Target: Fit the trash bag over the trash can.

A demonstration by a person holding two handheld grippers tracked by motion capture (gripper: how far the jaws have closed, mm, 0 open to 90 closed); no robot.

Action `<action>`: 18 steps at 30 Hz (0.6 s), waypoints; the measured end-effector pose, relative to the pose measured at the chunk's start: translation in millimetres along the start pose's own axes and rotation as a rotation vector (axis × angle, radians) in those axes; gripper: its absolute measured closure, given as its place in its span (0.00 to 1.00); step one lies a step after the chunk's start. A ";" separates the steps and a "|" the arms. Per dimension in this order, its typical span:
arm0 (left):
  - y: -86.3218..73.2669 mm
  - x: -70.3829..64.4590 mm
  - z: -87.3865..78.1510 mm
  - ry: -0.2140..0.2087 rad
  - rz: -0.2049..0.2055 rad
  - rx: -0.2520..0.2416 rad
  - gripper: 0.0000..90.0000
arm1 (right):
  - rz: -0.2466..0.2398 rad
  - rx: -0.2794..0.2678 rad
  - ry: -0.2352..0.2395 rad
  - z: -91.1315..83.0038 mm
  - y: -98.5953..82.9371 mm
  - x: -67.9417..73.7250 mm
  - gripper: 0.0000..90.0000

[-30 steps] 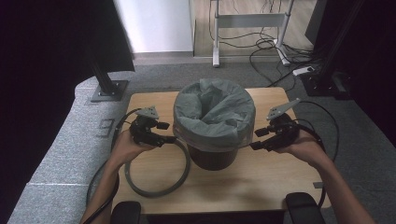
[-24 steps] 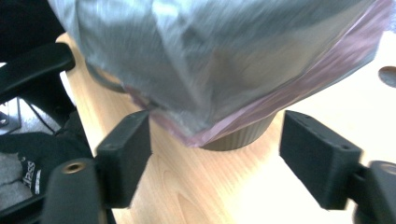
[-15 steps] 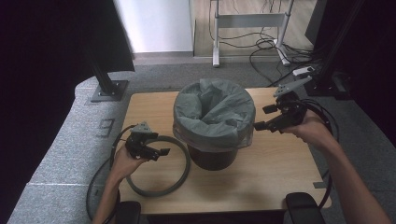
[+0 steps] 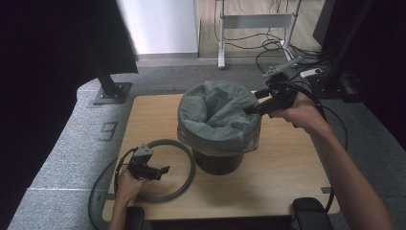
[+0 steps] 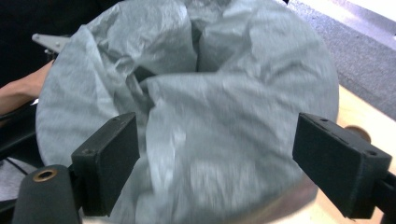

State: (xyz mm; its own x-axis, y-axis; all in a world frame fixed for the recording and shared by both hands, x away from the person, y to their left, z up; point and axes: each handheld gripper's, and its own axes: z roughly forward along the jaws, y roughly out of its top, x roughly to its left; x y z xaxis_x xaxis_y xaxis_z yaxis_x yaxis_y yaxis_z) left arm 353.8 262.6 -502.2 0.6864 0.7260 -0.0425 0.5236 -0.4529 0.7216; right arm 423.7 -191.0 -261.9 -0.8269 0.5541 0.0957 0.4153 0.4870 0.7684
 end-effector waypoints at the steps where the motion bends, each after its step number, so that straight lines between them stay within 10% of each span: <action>1: -3.2 -0.2 0.7 0.009 -0.003 0.000 0.00 | -0.012 0.000 0.007 4.3 5.8 1.4 0.18; 11: -30.4 1.6 11.1 0.058 -0.007 0.065 0.00 | -0.052 0.021 -0.013 56.3 42.7 8.7 0.22; 18: -35.9 4.4 14.7 0.040 -0.026 0.076 0.00 | 0.044 0.066 -0.056 108.4 50.2 -3.5 0.19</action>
State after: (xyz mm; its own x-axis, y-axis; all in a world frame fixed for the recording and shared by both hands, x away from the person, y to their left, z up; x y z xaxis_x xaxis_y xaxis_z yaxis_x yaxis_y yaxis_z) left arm 345.4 274.5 -538.4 0.6522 0.7574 -0.0313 0.5786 -0.4708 0.6660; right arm 488.5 -95.2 -292.3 -0.7859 0.6116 0.0916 0.4760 0.5038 0.7208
